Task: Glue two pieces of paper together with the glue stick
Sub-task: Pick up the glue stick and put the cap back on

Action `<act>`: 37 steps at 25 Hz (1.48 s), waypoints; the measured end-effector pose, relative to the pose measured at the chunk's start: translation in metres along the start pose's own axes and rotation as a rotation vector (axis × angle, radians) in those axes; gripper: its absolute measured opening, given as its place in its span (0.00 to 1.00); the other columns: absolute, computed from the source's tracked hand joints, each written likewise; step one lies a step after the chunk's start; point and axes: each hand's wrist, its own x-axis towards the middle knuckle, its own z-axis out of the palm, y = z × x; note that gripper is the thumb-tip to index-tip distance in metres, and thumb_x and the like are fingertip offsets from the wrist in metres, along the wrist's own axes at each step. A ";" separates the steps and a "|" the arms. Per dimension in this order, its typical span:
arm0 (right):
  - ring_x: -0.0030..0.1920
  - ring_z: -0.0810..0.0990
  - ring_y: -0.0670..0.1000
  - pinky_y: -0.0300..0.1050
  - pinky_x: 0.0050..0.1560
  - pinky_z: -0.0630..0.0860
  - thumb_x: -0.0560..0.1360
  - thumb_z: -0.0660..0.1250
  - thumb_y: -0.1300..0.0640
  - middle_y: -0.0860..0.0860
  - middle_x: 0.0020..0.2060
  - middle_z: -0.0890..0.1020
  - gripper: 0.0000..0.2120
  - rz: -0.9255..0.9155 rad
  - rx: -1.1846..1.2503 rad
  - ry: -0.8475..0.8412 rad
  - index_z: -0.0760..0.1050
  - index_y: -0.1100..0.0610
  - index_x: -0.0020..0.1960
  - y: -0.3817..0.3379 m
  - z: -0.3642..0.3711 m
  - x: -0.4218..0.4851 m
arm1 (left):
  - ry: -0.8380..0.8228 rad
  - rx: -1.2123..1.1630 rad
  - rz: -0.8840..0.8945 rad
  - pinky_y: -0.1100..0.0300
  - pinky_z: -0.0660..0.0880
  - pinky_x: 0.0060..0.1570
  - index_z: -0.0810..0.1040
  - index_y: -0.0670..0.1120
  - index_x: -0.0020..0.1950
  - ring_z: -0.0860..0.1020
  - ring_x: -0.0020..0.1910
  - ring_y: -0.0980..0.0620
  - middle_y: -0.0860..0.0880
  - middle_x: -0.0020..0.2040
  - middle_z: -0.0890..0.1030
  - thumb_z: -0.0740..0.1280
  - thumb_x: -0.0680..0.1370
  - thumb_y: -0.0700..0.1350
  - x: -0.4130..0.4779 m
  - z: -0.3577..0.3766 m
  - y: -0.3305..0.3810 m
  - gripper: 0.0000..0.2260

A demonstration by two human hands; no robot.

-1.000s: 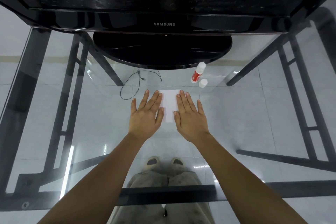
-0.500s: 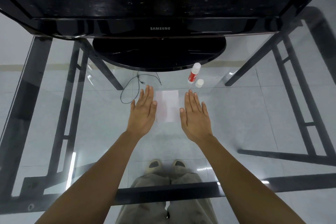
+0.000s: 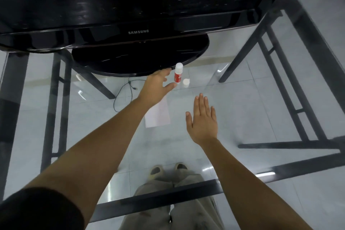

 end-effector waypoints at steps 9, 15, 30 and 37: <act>0.75 0.37 0.52 0.48 0.71 0.35 0.73 0.28 0.39 0.51 0.76 0.39 0.34 -0.002 -0.013 0.028 0.35 0.54 0.75 0.003 0.006 0.002 | 0.008 -0.053 -0.047 0.63 0.67 0.50 0.75 0.41 0.59 0.77 0.56 0.49 0.44 0.57 0.80 0.69 0.74 0.46 0.019 0.005 0.018 0.16; 0.76 0.38 0.53 0.48 0.71 0.36 0.78 0.37 0.42 0.53 0.76 0.40 0.30 -0.021 0.036 -0.074 0.36 0.57 0.75 0.003 -0.010 0.002 | -0.109 -0.262 -0.157 0.60 0.69 0.51 0.70 0.43 0.60 0.75 0.52 0.53 0.49 0.55 0.77 0.64 0.77 0.49 -0.014 -0.024 0.028 0.15; 0.54 0.76 0.46 0.29 0.47 0.68 0.76 0.63 0.46 0.46 0.55 0.79 0.15 -0.110 0.970 0.067 0.78 0.51 0.58 -0.070 -0.141 -0.015 | 0.087 -1.098 -0.302 0.61 0.75 0.53 0.66 0.43 0.61 0.79 0.50 0.52 0.45 0.57 0.76 0.60 0.79 0.41 -0.110 -0.068 0.048 0.11; 0.51 0.78 0.44 0.34 0.47 0.70 0.71 0.70 0.46 0.46 0.48 0.82 0.14 0.001 1.233 -0.033 0.81 0.52 0.53 -0.084 -0.147 -0.022 | 0.158 -1.048 -0.242 0.64 0.78 0.50 0.65 0.41 0.56 0.82 0.52 0.52 0.44 0.53 0.79 0.64 0.78 0.42 -0.120 -0.066 0.052 0.11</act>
